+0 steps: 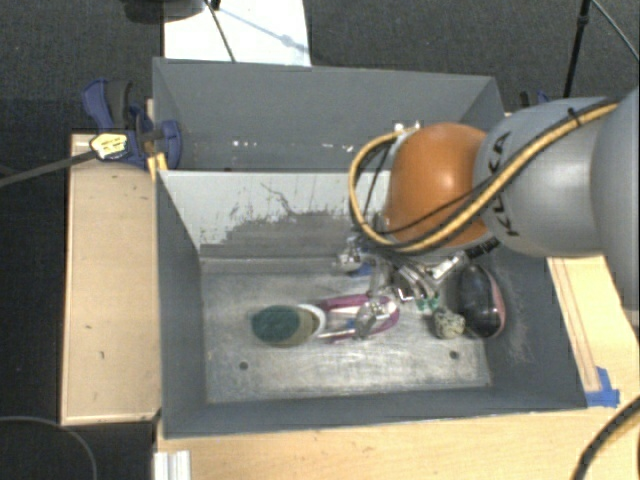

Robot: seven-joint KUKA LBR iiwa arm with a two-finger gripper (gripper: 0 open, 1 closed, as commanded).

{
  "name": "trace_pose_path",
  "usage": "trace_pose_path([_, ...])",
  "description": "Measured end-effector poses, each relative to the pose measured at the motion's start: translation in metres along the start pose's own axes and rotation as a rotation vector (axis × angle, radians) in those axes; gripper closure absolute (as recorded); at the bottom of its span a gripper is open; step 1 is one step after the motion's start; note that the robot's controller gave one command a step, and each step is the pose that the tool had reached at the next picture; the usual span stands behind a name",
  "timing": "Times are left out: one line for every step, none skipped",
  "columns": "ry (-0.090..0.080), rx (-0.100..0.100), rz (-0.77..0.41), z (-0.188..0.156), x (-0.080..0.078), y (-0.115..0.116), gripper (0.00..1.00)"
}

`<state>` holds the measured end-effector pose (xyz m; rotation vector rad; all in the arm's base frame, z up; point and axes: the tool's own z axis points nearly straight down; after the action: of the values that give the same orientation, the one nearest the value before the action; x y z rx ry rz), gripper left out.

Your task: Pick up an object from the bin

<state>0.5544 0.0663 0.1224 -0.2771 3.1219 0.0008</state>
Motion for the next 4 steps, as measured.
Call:
trace_pose_path([0.000,-0.002,-0.180,0.049,-0.014,-0.070,0.00])
trace_pose_path([-0.004,-0.002,-0.170,0.048,-0.001,-0.002,0.00])
trace_pose_path([-0.009,-0.001,-0.165,0.046,-0.003,-0.005,1.00])
trace_pose_path([-0.002,0.001,-0.163,-0.036,-0.006,-0.005,1.00])
